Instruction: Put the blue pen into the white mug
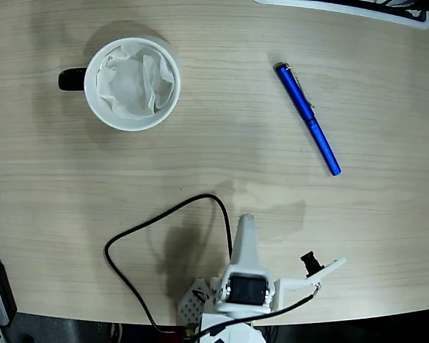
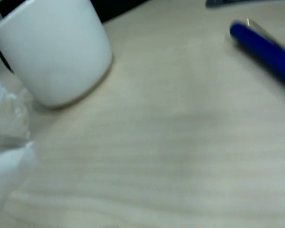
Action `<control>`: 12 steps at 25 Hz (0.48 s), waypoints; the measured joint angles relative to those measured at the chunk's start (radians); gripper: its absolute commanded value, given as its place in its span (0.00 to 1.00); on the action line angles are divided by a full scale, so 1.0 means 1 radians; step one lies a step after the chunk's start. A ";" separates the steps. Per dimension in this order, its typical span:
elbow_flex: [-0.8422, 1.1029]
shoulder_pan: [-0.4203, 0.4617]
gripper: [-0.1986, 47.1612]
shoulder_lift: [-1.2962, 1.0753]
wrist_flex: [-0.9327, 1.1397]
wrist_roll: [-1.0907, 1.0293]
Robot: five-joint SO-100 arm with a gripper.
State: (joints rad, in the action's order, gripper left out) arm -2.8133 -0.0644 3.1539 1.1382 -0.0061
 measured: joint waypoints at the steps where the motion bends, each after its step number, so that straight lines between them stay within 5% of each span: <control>1: 0.034 0.000 0.01 -0.048 -0.006 0.000; 12: 0.436 -0.020 0.01 -0.545 -0.040 0.012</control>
State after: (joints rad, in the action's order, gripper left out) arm -2.3777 -0.0844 2.6093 1.0983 0.0061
